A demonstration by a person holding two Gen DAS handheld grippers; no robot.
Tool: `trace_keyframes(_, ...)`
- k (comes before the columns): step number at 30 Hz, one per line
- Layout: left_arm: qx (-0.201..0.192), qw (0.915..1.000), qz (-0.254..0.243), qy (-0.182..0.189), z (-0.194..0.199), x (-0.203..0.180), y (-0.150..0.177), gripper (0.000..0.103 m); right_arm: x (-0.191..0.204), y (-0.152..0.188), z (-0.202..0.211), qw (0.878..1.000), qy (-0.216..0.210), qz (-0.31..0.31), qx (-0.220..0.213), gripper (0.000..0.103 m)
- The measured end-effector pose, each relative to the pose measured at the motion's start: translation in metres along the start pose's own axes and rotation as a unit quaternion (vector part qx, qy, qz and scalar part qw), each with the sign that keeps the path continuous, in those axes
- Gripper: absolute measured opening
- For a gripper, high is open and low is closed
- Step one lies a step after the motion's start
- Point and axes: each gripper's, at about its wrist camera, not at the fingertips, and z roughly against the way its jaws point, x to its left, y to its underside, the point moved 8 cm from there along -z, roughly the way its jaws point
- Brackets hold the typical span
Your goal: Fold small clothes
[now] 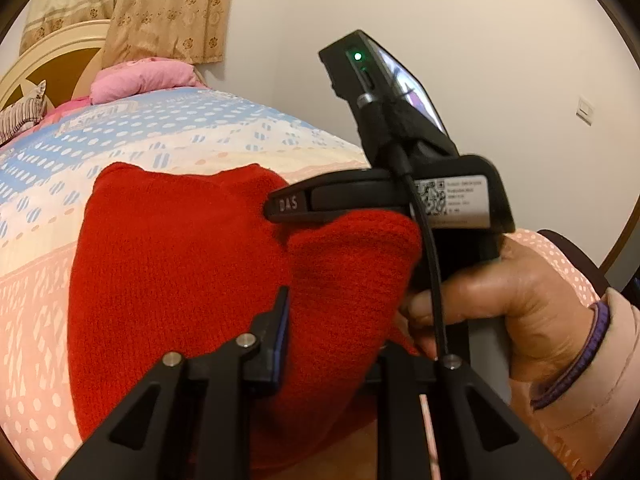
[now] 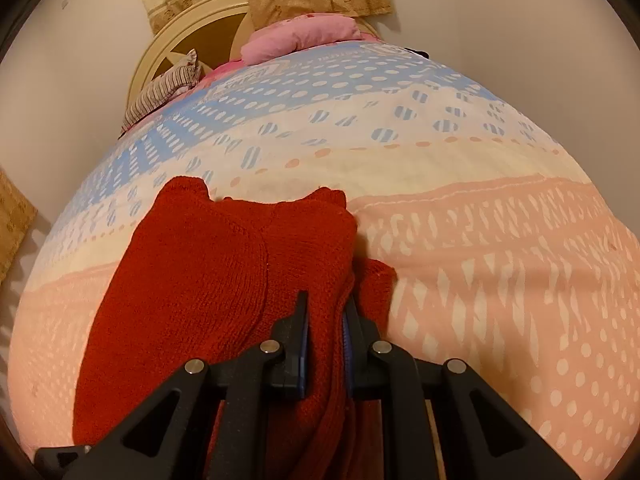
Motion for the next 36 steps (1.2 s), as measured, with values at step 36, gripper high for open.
trace_keyframes(36, 0.003, 0.9938, 0.051, -0.099, 0.065, 0.081, 0.059, 0.035, 0.048, 0.111, 0.115, 0.999, -0.03, -0.014, -0.024, 0.007)
